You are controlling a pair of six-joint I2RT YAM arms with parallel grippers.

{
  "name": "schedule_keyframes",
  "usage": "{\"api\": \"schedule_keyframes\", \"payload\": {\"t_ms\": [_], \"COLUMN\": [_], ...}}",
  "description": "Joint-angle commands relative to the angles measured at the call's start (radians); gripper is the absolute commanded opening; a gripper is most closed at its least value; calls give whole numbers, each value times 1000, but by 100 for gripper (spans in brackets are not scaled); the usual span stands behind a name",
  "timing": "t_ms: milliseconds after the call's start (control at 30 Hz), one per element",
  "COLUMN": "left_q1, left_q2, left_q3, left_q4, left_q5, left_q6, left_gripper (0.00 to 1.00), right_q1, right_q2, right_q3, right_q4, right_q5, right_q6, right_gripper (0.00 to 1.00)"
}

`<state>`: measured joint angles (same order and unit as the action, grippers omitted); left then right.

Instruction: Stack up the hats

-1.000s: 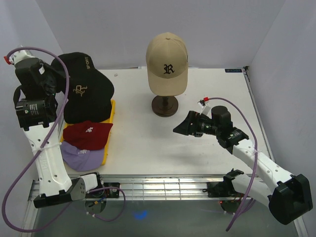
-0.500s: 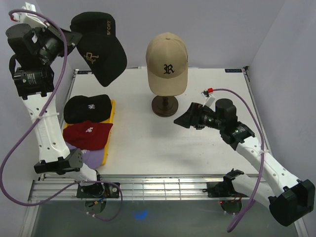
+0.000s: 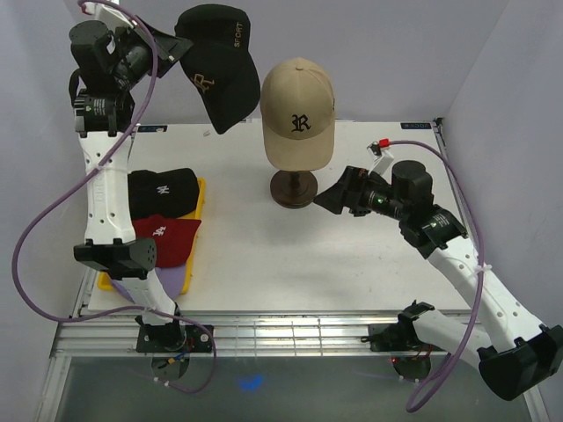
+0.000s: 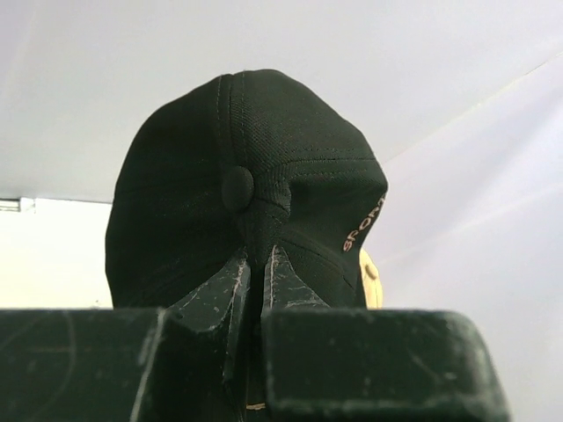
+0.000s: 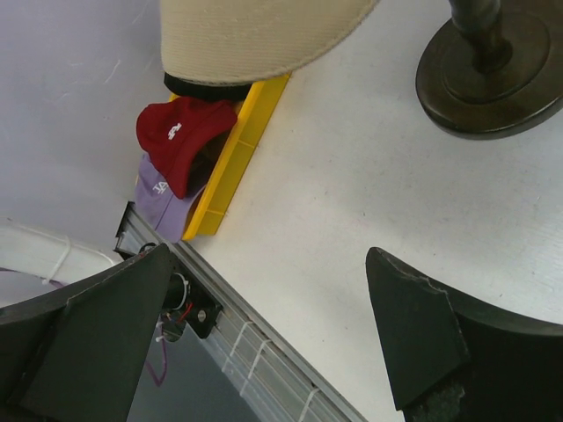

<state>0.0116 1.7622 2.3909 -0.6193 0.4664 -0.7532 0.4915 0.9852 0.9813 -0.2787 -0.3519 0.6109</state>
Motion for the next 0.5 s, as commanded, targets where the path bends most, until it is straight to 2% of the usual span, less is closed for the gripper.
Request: {"api": "schedule_keyframes", "payload": {"t_ms": [0,33,133,300,400,467], "left_q1": [5,-40,-67,-70,-70,-70], "left_q2": [32,43,54,75,117,112], "left_q3": [89,97,73,68,131,105], "left_q4": [127,133,167,259,266,274], "left_q5": [52,55,49,109,138,143], "left_q6": [-66,-72,-71,-110,-144,-152], "left_gripper": [0,0,0,0,0,0], "right_q1": [1,1,1,1,2,1], "right_q2": [-3,-3,0,18,29,33], "right_q3": [95,109,163,253,310,341], "right_q4": [-46,-54,-76,-105,-114,-119], "right_q5": [54,63,94,119,136,143], "right_q6": [-52,-56,-66,-80,-94,-105], "right_gripper": [96,96,96,96,97,97]}}
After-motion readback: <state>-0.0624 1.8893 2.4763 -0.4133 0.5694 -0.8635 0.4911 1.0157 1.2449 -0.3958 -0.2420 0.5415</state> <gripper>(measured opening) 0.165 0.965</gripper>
